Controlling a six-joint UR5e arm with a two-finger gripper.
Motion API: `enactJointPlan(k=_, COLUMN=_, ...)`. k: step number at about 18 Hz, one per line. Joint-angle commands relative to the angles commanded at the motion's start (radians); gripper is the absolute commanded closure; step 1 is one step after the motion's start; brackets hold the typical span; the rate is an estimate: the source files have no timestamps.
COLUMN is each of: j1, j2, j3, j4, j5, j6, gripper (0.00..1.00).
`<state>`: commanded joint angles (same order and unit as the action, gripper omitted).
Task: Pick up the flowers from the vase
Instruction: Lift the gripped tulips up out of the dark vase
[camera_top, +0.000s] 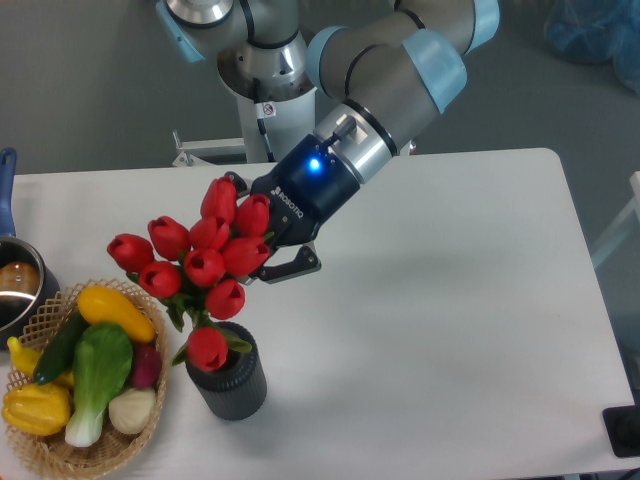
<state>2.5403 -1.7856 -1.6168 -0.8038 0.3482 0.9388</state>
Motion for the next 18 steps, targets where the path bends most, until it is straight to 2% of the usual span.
enactJointPlan(k=9, j1=0.02, j2=0.015, j3=0.012, j4=0.0, j5=-0.003, j6=-0.034, gripper=0.67)
enactJointPlan(k=18, j1=0.189, j2=0.02, j3=0.005, j4=-0.002, j5=0.008, j6=-0.032, gripper=0.67)
